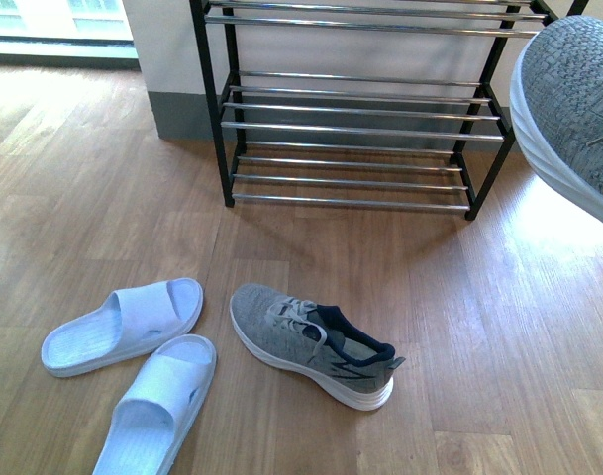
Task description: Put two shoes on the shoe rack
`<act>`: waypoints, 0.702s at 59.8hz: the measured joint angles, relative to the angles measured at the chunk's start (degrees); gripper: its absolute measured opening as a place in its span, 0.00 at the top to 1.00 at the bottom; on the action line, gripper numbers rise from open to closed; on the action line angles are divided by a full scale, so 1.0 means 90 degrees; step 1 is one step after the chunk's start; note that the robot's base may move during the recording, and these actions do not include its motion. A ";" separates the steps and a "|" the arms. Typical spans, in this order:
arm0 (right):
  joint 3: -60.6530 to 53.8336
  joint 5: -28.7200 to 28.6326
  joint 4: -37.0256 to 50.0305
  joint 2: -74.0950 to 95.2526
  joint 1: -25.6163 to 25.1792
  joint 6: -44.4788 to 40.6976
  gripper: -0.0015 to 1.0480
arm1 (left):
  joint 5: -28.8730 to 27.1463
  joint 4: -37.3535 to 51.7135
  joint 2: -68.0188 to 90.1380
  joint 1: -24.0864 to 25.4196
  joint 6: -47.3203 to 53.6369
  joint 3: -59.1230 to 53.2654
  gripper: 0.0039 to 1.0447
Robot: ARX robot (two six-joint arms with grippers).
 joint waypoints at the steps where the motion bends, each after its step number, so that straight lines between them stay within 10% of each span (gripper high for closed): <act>1: 0.0000 -0.0010 -0.0002 0.0000 0.0000 0.0000 0.99 | 0.0000 0.0000 0.0000 0.0000 0.0000 0.0000 0.09; 42: -0.0017 0.0080 -0.0005 0.0000 -0.0034 -0.0010 0.99 | 0.0019 0.0000 0.0000 0.0000 0.0000 0.0000 0.09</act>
